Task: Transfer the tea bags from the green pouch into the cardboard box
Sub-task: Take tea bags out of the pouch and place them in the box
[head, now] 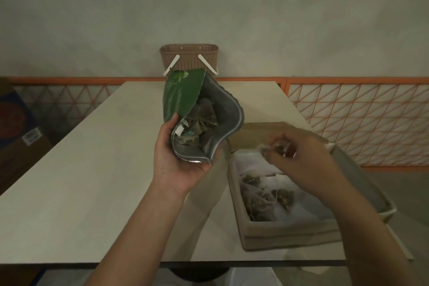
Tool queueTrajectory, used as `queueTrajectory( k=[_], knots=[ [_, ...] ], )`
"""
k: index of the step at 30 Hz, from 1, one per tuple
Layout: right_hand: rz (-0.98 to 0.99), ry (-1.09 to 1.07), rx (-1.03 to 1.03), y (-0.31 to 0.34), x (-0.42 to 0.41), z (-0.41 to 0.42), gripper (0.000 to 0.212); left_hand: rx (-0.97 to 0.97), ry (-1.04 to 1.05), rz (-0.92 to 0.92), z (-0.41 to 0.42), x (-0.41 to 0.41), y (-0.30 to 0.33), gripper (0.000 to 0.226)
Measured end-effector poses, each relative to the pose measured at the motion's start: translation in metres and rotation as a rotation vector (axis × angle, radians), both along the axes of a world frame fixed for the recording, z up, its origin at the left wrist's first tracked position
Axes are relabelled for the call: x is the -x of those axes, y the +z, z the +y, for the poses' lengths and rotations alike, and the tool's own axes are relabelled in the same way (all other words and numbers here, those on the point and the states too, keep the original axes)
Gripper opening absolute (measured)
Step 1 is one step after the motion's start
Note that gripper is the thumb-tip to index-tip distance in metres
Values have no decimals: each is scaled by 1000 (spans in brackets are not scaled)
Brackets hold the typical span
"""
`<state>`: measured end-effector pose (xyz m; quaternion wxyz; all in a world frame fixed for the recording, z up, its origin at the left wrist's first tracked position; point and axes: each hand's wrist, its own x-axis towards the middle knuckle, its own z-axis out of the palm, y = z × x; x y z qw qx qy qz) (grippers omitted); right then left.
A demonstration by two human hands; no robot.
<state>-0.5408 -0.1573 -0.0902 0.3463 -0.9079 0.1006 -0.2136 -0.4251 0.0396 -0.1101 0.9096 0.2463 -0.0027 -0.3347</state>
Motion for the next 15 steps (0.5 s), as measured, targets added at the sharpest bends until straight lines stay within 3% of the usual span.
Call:
queueTrajectory(
  k=[3,9,12,15],
  knots=[
    [193,-29,101,-12,-4,-5,7,-5,25,-8,0,1,1,47],
    [224,-45,81,-12,-9,3,23,10,49,-7,0,3,0,46],
    [137,-46,87,-5,-10,9,16,8,54,-16,1,4,1,47],
    [-94,-9,12,9,-12,24,8,18,48,-25,3,4,3,48]
  ],
)
